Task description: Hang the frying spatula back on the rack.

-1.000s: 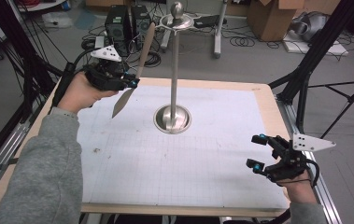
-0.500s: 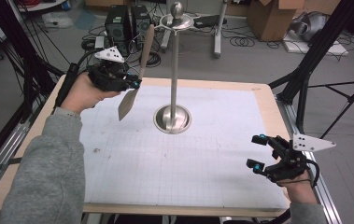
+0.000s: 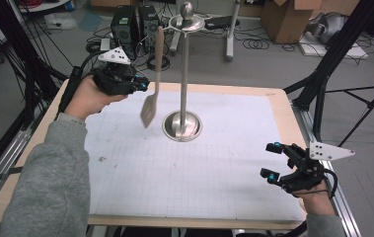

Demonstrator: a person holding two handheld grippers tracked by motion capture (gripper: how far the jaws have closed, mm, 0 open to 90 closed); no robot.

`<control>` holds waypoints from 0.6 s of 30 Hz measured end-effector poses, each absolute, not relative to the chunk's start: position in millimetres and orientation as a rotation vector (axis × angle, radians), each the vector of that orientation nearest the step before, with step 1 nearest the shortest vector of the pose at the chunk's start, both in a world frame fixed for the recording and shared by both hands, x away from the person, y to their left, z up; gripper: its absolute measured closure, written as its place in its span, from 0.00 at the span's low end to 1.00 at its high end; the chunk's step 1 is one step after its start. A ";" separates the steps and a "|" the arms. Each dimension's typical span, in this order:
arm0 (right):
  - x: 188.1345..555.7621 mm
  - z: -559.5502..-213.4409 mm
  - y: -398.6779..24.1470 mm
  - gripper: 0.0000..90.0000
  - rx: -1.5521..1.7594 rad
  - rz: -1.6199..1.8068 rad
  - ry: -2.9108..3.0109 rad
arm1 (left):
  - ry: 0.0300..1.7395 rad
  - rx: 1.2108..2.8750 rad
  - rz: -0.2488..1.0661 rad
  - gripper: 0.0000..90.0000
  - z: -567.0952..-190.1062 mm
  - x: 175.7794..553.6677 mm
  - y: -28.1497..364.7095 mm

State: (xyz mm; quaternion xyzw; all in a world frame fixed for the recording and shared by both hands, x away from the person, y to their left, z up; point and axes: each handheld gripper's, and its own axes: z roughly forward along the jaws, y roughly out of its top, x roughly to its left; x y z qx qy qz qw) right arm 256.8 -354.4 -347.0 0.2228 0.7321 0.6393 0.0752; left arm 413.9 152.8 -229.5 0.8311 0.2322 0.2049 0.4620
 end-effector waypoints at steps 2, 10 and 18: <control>256.6 -346.8 -354.4 0.10 0.666 1.917 2.197 | 0.566 2.039 0.481 0.91 -229.7 413.5 154.1; 256.3 -347.2 -354.3 0.10 0.673 1.917 2.199 | 0.523 2.025 0.381 0.61 -239.5 412.0 159.3; 256.8 -347.6 -353.6 0.10 0.666 1.910 2.201 | 0.513 2.015 0.339 0.20 -242.5 410.2 162.2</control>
